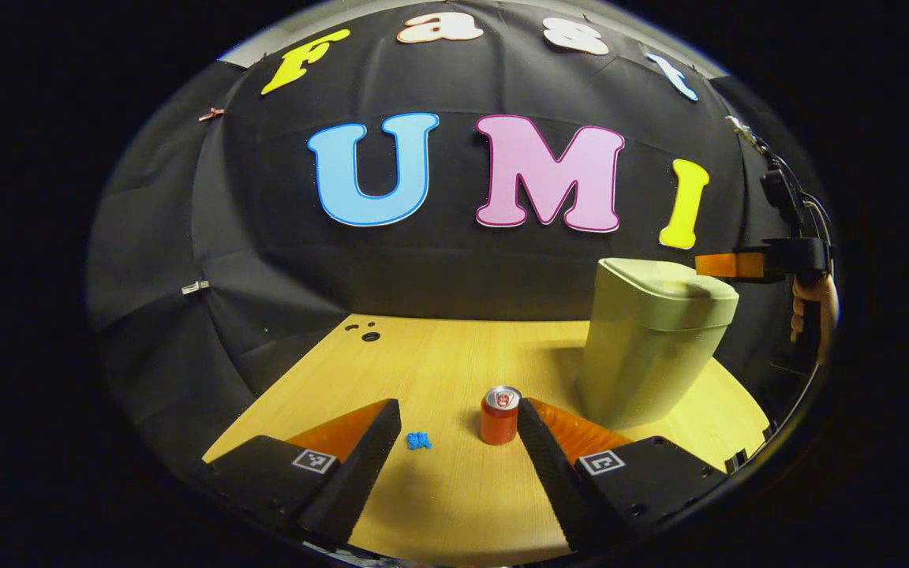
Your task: Press the lid of the desktop garbage bin to open it, pick up the crumpled paper on the desktop and throw it into the bin, then pick up the pop can on the desktop and drop it into the bin, and finally close the garbage bin lid.
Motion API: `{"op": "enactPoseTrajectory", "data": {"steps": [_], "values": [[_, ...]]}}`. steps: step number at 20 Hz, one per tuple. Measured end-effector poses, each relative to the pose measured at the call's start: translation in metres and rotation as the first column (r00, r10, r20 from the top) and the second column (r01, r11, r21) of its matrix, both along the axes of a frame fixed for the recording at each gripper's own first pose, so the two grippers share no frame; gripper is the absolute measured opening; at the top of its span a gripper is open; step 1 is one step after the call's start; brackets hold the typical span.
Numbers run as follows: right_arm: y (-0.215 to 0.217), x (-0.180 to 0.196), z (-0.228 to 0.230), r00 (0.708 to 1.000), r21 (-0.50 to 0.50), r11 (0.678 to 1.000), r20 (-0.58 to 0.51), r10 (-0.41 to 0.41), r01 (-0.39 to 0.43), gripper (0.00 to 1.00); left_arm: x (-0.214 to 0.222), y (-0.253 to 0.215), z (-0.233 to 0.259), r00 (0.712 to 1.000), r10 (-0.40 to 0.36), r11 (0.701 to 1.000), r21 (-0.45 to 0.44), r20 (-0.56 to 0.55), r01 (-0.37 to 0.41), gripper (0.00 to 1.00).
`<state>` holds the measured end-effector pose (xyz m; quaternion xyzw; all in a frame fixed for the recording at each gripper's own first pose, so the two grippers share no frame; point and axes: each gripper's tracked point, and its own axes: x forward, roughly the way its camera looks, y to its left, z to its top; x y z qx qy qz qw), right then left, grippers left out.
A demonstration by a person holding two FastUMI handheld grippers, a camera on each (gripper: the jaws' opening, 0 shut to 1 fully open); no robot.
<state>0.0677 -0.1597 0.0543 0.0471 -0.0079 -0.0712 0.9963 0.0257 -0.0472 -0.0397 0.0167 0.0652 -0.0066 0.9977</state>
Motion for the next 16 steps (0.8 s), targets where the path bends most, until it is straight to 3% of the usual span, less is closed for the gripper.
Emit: {"op": "enactPoseTrajectory", "data": {"steps": [6,11,16], "values": [[-0.008,0.007,-0.014,0.998,0.039,0.998,-0.027,0.050,-0.049,0.05,0.009,-0.013,-0.003,0.998,0.047,0.999,0.006,-0.029,-0.047,0.96],[-0.004,0.007,-0.018,0.998,0.002,0.998,-0.032,0.058,-0.058,0.06,0.007,-0.008,-0.008,0.997,0.060,0.998,0.028,-0.055,-0.058,0.96],[0.000,0.010,-0.021,0.999,-0.047,0.998,-0.023,0.040,-0.041,0.05,0.017,0.000,-0.009,0.998,0.008,1.000,0.018,-0.065,-0.007,0.96]]}}
